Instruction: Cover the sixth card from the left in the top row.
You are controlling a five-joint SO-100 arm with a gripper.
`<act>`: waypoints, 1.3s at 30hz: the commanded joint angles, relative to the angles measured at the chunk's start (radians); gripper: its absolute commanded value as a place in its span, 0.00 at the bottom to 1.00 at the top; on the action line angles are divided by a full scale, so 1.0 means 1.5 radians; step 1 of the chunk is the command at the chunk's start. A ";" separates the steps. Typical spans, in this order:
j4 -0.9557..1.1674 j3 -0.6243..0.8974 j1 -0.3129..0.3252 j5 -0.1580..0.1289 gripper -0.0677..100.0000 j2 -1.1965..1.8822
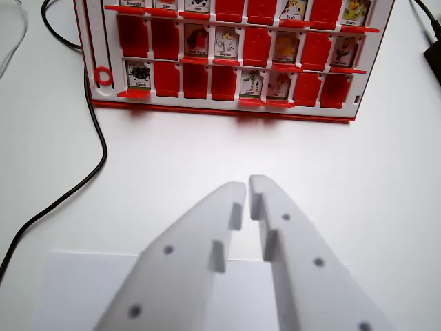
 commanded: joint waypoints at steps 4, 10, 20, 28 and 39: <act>-0.015 -0.039 0.008 0.015 0.00 -0.048; -0.058 -0.050 0.040 0.011 0.00 -0.106; -0.135 -0.018 0.076 0.001 0.00 -0.175; -0.194 -0.035 0.114 -0.001 0.00 -0.275; -0.257 -0.119 0.132 -0.002 0.00 -0.438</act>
